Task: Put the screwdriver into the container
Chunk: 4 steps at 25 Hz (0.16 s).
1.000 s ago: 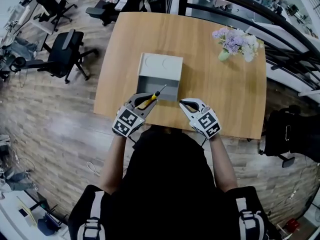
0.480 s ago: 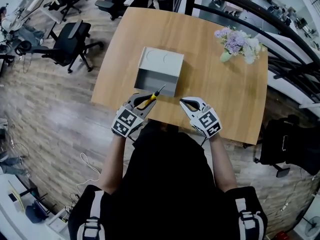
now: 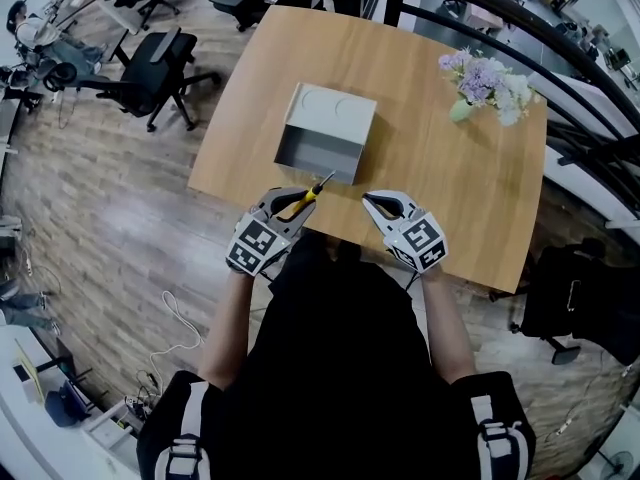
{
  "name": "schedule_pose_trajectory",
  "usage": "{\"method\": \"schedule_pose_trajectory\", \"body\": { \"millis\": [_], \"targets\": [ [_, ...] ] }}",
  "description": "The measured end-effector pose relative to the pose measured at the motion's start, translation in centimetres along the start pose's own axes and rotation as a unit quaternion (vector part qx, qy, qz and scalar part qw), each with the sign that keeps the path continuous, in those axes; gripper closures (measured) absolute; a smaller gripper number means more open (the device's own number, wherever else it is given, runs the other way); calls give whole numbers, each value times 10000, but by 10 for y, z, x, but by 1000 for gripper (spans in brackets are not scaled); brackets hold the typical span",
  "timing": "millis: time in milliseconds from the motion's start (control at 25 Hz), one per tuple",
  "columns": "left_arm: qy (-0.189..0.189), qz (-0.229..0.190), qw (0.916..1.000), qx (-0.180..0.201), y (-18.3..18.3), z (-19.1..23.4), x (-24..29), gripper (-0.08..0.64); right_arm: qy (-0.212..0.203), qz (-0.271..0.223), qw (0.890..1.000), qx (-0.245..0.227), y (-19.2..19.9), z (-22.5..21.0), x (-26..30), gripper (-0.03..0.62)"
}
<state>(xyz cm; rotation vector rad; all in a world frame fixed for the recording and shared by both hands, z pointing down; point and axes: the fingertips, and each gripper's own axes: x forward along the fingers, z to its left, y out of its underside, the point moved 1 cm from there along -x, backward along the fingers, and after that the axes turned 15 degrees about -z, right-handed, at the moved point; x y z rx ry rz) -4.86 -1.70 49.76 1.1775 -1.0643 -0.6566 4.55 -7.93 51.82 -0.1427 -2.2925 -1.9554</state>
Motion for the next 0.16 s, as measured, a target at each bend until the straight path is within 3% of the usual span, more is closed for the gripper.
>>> {"method": "schedule_pose_trajectory", "body": {
  "millis": [160],
  "targets": [
    [-69, 15, 10000, 3, 3, -1, -3, 476, -43, -81, 9999, 108, 2, 1, 1, 568]
  ]
}}
